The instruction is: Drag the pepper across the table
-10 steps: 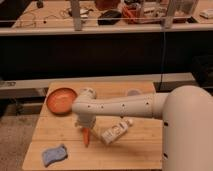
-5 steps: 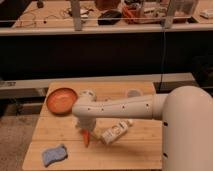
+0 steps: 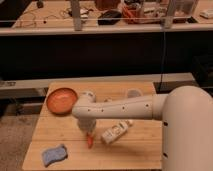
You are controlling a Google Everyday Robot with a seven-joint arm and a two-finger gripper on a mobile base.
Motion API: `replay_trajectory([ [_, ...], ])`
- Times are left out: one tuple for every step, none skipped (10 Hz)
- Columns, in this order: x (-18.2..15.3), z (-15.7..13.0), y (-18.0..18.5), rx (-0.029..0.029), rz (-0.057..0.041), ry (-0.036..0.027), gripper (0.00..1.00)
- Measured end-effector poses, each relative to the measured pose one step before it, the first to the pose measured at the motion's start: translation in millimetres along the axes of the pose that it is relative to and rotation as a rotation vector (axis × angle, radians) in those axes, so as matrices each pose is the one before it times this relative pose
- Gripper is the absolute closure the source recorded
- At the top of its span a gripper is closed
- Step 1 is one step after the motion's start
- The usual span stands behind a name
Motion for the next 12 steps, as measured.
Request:
replay_trajectory([
  [-0.77, -0.63, 0.13, -0.00028, -0.00182, -0.00002, 0.95],
  [0.14, -0.68, 0.55, -0.00319, -0.00398, 0.00046, 0.95],
  [-0.29, 1.31, -0.08, -0.00373, -0.00332, -0.00094, 0.95],
  [-1.96, 0.76, -2.92, -0.00122, -0.00708, -0.00018, 0.95],
  [-0.63, 0.03, 0.89, -0.00022, 0.00003, -0.00127, 0.95],
  [1.75, -1.96, 4.24, 0.00063, -0.00041, 0.00059, 0.95],
  [3.74, -2.49, 8.91, 0.00206, 0.00125, -0.00148, 0.95],
  [0.77, -0.84, 2.15, 0.00144, -0.00530, -0.00015, 0.95],
  [-1.36, -0.25, -1.77, 0.00091, -0.00789, -0.00088, 0.95],
  [-0.89, -0.15, -1.64, 0.00047, -0.00460, 0.00003, 0.95],
  [0.36, -0.91, 1.45, 0.00024, -0.00030, -0.00083, 0.95],
  [0.86, -1.08, 2.29, 0.00065, 0.00192, -0.00146, 0.95],
])
